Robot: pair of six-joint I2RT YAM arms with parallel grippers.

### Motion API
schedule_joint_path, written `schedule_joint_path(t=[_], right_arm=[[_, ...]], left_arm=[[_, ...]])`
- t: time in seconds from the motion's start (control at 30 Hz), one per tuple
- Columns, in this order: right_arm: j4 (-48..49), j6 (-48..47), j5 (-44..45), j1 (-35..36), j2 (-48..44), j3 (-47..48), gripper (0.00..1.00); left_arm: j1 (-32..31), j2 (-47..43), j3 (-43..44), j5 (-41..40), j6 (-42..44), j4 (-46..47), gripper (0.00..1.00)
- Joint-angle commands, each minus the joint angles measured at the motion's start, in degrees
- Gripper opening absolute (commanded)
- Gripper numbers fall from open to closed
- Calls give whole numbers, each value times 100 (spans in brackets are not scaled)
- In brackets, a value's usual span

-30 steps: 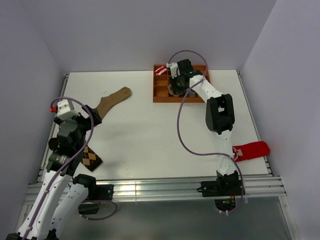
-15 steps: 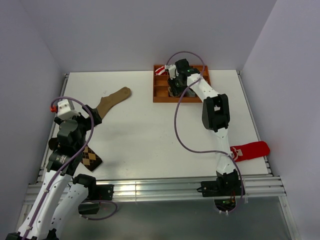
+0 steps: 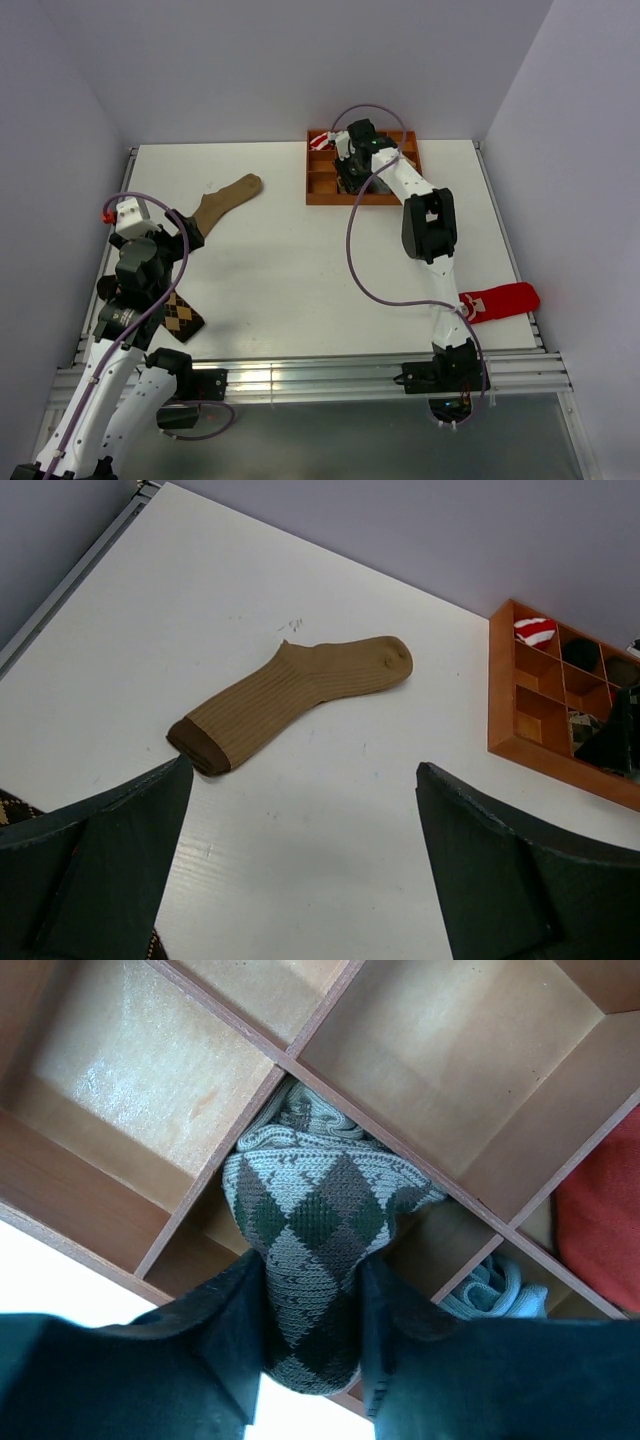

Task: Roll the socks
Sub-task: Place the sock in the storage box.

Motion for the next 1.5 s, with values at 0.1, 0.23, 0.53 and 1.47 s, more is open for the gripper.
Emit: schedule_joint_path(t=[0.1, 0.23, 0.53, 1.47], right_arm=[[102, 162, -89, 114, -196, -458, 55], [436, 189, -115, 105, -617, -644, 66], [866, 303, 78, 114, -1241, -1038, 68], [472, 242, 465, 52, -338, -952, 20]], left_arm=[[41, -34, 30, 19, 94, 94, 99], [41, -43, 22, 10, 94, 94, 99], [41, -78, 22, 28, 94, 94, 99], [50, -25, 22, 54, 102, 94, 99]])
